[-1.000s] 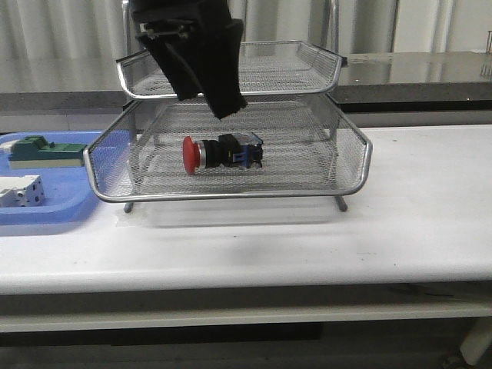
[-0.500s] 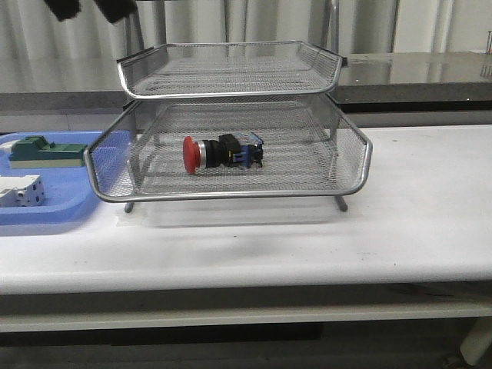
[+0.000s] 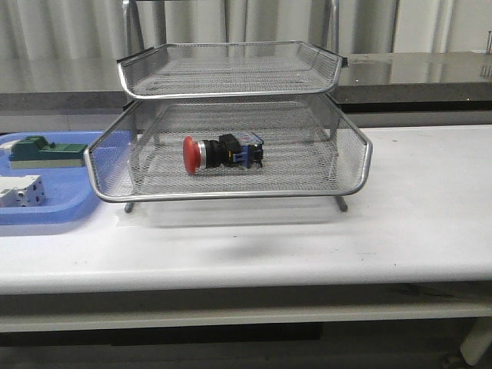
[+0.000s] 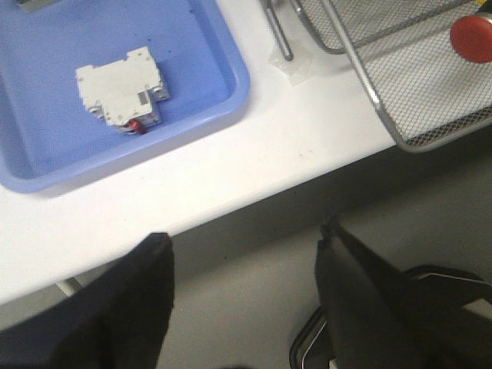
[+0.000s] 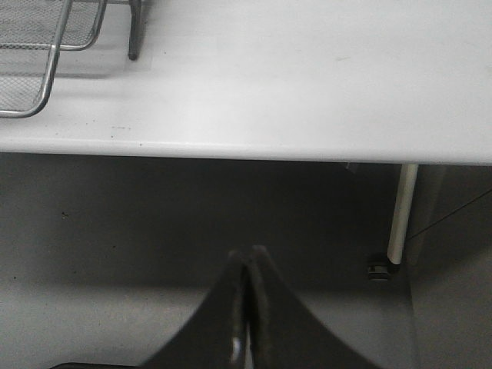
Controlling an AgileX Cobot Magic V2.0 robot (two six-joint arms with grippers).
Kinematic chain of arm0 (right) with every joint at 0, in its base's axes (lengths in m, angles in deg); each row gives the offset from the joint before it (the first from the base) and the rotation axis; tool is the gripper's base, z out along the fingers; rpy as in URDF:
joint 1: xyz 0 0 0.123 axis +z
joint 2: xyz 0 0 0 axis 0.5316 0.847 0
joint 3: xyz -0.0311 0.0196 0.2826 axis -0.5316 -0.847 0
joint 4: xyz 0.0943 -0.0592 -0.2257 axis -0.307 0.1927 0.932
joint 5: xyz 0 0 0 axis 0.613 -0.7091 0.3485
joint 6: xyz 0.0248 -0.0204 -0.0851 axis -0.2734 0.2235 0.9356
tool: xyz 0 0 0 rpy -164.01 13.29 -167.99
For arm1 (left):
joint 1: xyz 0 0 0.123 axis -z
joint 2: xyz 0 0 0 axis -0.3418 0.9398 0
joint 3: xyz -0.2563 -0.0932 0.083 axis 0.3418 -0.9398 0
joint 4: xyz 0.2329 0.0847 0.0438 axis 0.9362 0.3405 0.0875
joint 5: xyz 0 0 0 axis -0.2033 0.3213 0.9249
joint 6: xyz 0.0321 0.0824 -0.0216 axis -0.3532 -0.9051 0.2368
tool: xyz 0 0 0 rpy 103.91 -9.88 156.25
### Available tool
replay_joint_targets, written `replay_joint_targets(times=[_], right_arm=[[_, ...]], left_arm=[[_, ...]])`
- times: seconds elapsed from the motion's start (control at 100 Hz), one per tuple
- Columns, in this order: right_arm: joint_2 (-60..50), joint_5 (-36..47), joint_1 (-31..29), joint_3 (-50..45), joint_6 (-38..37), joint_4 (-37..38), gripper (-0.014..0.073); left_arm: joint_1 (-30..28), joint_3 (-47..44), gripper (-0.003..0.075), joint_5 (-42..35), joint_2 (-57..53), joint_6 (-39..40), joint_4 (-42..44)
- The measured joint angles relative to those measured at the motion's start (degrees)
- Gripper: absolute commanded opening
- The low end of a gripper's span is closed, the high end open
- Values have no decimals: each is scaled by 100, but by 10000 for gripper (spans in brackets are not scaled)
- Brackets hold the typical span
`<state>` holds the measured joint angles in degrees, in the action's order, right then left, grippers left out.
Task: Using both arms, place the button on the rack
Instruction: 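Open the left gripper and withdraw it upward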
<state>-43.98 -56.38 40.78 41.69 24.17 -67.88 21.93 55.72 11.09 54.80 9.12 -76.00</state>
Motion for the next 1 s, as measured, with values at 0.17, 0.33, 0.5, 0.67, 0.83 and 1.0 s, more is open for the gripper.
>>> replay_joint_targets(times=[0.17, 0.33, 0.5, 0.67, 0.83, 1.0], right_arm=[[0, 0, 0, 0, 0, 0, -68], [0, 0, 0, 0, 0, 0, -68], [0, 0, 0, 0, 0, 0, -68], [0, 0, 0, 0, 0, 0, -68], [0, 0, 0, 0, 0, 0, -68], [0, 0, 0, 0, 0, 0, -68]], left_arm=[[-288, -1022, 357, -226, -1458, 14, -24], [-357, -1644, 357, -563, -2728, 13, -46], [-379, -2085, 357, -1253, -3739, 13, -68], [-379, -2680, 357, -2222, -4340, 13, -185], [-379, -3585, 357, -3754, -4628, 13, -328], [-379, -4504, 357, -5187, -4653, 13, -440]])
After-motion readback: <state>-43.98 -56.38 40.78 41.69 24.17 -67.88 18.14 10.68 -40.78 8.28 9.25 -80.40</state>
